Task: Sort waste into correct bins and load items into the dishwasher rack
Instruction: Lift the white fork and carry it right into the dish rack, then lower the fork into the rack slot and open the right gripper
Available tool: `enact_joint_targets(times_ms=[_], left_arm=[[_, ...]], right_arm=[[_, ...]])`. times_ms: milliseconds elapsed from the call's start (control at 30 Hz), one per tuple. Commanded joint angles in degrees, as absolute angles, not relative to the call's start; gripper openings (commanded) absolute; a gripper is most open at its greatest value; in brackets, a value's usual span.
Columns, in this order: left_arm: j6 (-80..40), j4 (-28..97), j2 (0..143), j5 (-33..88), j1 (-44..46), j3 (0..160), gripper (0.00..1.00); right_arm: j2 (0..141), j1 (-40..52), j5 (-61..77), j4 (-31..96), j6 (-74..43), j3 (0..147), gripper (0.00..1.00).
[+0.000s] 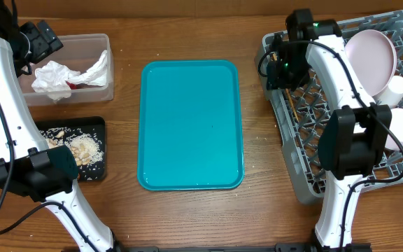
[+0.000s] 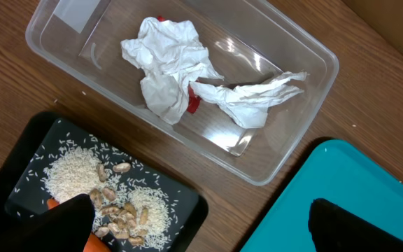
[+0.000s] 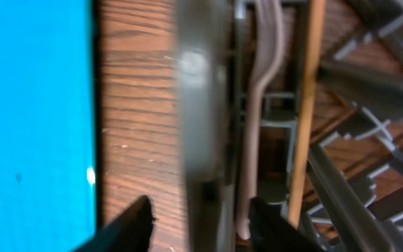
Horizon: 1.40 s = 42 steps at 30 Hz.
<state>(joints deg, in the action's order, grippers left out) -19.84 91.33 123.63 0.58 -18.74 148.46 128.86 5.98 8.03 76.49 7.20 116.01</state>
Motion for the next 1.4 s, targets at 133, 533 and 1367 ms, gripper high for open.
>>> enact_joint_targets(times_ms=[133, 533, 1367], left_arm=[[-20.8, 91.4, 121.5, 0.0, -18.3, 148.2, 1.00], [-20.8, 91.4, 121.7, 0.0, -18.0, 148.2, 1.00], [-20.8, 91.4, 121.7, 0.0, -18.0, 148.2, 1.00]], right_arm=[[128.4, 5.7, 6.0, 73.3, 3.0, 115.0, 0.24], [128.4, 5.6, 2.4, 67.9, -2.9, 115.0, 0.14], [128.0, 4.1, 2.1, 72.0, -8.8, 120.9, 0.14]])
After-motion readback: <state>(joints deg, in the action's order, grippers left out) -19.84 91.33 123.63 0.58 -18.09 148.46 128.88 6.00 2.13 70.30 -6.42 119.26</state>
